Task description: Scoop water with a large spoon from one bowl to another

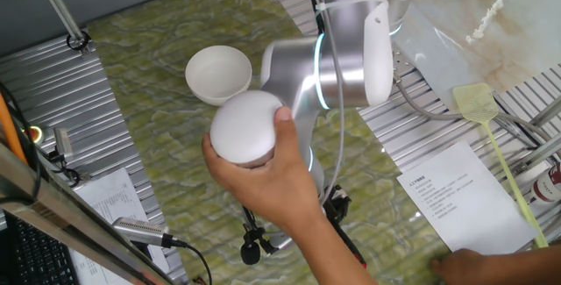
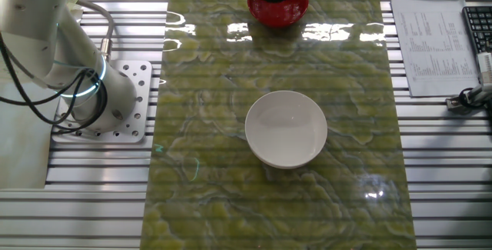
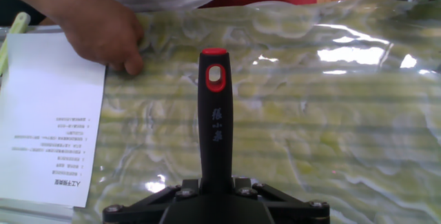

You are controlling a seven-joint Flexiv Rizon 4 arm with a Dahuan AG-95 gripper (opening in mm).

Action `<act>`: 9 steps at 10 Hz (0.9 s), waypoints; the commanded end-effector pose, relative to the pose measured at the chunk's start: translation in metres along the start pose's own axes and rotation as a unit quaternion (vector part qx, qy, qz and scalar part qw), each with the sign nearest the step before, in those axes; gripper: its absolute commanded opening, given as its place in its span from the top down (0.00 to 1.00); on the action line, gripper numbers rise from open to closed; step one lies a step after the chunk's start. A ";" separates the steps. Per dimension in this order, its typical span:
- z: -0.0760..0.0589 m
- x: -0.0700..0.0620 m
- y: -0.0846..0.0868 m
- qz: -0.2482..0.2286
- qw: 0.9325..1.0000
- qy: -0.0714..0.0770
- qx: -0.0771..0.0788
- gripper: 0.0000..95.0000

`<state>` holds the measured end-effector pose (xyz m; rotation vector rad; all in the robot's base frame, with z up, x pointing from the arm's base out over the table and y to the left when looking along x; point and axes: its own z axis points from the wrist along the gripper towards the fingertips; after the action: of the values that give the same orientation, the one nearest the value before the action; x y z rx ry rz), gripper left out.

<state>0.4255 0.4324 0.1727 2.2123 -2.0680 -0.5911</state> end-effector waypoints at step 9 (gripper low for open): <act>-0.013 -0.003 0.000 0.002 1.000 0.003 -0.012 1.00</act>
<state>0.4260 0.4333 0.1728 2.1942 -2.0489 -0.6067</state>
